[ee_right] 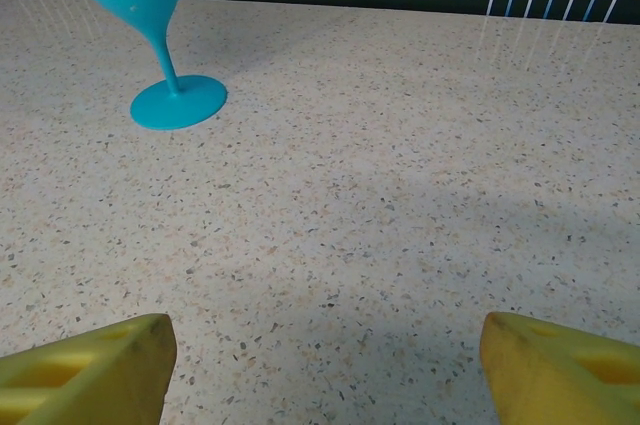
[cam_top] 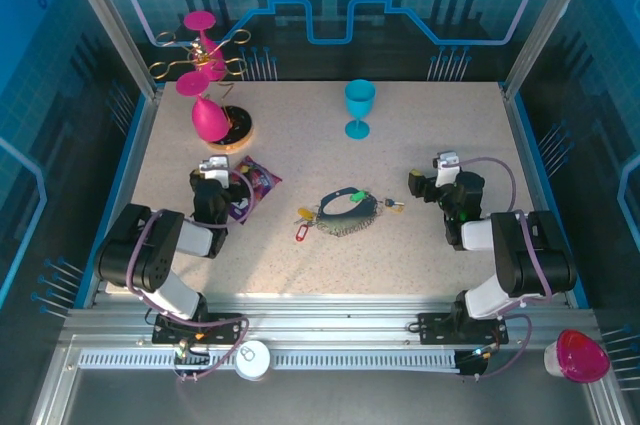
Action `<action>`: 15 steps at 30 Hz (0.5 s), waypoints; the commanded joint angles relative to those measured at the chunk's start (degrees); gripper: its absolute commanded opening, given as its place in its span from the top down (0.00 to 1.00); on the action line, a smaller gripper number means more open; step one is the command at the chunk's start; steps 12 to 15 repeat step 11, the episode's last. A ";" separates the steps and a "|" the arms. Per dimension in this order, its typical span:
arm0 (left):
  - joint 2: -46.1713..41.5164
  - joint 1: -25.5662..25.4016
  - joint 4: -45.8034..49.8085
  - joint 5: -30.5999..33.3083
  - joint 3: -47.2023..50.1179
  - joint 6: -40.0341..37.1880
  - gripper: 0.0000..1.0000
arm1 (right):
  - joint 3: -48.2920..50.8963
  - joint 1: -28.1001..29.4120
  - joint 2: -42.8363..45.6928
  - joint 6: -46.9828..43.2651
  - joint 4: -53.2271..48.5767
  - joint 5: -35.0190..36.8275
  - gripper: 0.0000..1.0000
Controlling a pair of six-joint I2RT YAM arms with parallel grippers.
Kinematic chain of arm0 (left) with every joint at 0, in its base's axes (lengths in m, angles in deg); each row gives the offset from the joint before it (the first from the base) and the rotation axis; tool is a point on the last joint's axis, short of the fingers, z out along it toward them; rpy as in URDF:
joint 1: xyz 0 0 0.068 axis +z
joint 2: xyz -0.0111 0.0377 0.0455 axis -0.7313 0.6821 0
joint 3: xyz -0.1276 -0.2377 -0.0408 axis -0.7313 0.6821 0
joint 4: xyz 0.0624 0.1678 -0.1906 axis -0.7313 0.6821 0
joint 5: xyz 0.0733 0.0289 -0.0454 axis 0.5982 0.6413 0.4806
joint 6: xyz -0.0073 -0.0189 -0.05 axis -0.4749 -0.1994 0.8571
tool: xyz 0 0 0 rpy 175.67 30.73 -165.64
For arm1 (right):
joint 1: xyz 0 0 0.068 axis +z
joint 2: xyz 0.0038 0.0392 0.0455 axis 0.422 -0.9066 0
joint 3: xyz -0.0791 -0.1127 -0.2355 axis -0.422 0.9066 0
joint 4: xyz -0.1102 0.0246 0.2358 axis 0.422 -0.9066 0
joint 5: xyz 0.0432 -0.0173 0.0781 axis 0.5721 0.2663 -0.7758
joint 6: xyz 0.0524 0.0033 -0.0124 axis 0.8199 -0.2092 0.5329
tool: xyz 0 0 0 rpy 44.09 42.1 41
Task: Put the keys on the keyring
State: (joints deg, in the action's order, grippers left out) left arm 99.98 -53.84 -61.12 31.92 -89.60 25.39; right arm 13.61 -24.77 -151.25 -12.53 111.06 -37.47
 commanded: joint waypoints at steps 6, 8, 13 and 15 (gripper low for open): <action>-2.17 5.93 10.43 -10.22 -4.31 4.10 0.01 | -0.84 -0.55 0.09 0.47 0.85 1.26 0.18; -2.08 5.91 10.28 -10.75 -4.29 3.75 0.01 | -0.84 -0.43 0.05 0.49 0.73 1.39 0.13; -2.09 4.93 9.04 -12.66 -3.76 1.93 0.01 | -1.23 0.00 0.05 0.22 0.07 2.51 0.00; -2.09 4.93 9.04 -12.66 -3.76 1.93 0.01 | -1.23 0.00 0.05 0.22 0.07 2.51 0.00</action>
